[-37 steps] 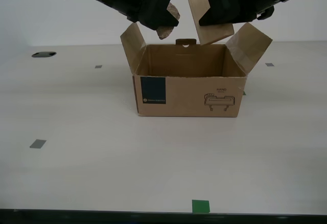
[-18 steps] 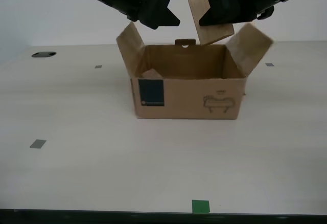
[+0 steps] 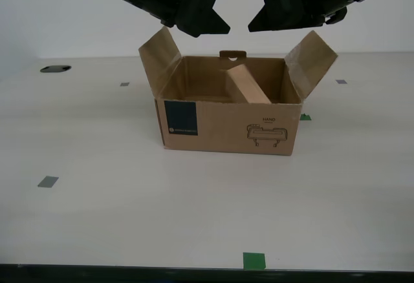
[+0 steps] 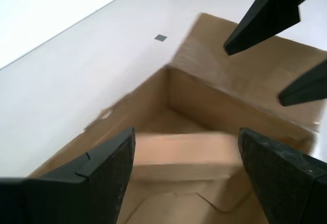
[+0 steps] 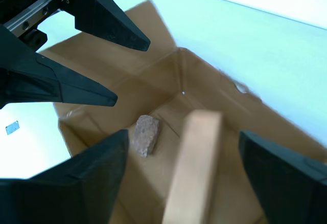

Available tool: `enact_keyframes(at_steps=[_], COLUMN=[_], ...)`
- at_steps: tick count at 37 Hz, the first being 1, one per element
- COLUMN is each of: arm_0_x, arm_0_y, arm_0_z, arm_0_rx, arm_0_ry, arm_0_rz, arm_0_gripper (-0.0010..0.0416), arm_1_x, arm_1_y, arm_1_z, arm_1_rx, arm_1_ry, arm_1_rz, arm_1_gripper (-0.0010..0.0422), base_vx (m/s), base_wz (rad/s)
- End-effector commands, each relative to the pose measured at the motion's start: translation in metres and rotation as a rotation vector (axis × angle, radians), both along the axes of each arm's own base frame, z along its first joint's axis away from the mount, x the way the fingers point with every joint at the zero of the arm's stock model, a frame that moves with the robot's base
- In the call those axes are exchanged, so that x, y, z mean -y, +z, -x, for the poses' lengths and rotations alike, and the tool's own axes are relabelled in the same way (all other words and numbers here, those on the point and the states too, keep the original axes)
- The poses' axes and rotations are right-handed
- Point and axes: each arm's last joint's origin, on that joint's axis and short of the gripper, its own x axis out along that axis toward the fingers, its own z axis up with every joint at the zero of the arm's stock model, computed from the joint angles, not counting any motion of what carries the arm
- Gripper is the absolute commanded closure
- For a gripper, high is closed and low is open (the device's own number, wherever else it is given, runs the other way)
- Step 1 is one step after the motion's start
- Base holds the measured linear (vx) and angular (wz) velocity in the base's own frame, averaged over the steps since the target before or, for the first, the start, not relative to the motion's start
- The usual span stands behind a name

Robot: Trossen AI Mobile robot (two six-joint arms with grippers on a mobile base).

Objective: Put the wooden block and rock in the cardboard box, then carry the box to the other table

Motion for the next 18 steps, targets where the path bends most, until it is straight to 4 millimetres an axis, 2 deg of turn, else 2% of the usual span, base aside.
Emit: enact_keyframes(at_steps=[1, 9, 18], arm_0_x=[0.0, 0.0004, 0.0004], arm_0_y=[0.0008, 0.0007, 0.0008], arm_0_z=[-0.0004, -0.0009, -0.0009], arm_0_rx=[0.007, 0.009, -0.006], arm_0_ry=[-0.008, -0.032, -0.043], arm_0_rz=[0.001, 0.007, -0.005], arm_0_gripper=[0.0065, 0.0014, 0.0007], arm_1_x=[0.0, -0.0002, -0.0002], arm_1_y=[0.0006, 0.0006, 0.0005], arm_1_z=[-0.0006, -0.0008, -0.0008], arm_1_rx=[0.001, -0.037, -0.078], arm_1_ry=[0.024, 0.053, 0.078], arm_1_rz=[-0.002, 0.017, 0.039], arm_1_gripper=[0.0133, 0.0113, 0.0086], base_vx=[0.0, 0.0, 0.0], base_wz=[0.0, 0.0, 0.0])
